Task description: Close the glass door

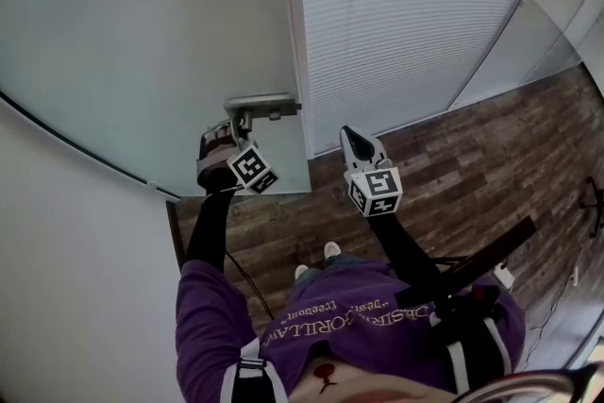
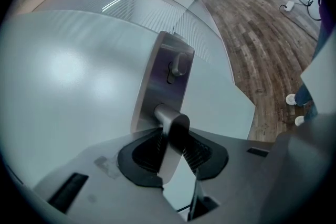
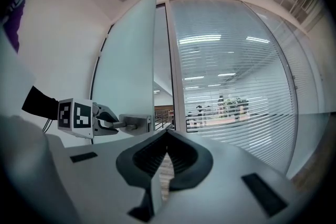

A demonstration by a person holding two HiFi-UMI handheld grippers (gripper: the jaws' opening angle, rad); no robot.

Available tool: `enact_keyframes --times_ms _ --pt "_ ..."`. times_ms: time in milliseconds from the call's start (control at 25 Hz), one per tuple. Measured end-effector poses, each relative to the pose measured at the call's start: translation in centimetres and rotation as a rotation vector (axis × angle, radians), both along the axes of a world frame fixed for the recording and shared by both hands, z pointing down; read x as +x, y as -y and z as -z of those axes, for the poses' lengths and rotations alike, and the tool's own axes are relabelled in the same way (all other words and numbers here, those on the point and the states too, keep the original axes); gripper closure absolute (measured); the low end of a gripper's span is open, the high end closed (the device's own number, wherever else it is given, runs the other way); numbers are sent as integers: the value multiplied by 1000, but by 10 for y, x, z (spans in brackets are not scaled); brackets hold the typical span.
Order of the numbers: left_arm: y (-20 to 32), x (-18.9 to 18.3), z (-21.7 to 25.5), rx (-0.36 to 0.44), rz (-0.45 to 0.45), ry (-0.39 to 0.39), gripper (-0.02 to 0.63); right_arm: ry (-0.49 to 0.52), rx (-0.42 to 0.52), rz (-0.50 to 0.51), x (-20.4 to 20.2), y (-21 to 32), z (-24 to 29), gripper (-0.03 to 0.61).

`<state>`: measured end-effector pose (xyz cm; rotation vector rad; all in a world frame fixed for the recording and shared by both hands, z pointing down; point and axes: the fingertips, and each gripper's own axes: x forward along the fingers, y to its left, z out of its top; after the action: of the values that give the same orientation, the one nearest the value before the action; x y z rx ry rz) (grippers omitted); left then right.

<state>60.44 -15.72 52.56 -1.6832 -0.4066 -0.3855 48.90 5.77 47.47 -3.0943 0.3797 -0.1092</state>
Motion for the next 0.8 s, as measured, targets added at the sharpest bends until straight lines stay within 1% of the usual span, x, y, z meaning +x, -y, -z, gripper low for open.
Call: enact_keyframes --times_ms 80,160,280,400,480,600,720,800 --pt "-9 24 11 7 8 7 519 17 9 1 22 -12 6 588" --pt "-14 41 21 14 12 24 520 31 13 5 35 -19 13 588" --pt "-18 49 27 21 4 36 518 37 17 1 38 -25 18 588" --pt "-17 48 39 20 2 23 519 31 23 -16 35 -25 27 588" --pt "-16 49 31 14 0 19 520 33 24 -28 36 -24 17 588" --pt "-21 61 14 10 -4 27 520 45 22 -42 47 -24 2 588" --pt "-23 67 13 15 -3 39 520 38 20 -40 57 -17 7 588" --pt "-24 69 15 14 -9 33 520 30 20 -40 60 -12 10 588"
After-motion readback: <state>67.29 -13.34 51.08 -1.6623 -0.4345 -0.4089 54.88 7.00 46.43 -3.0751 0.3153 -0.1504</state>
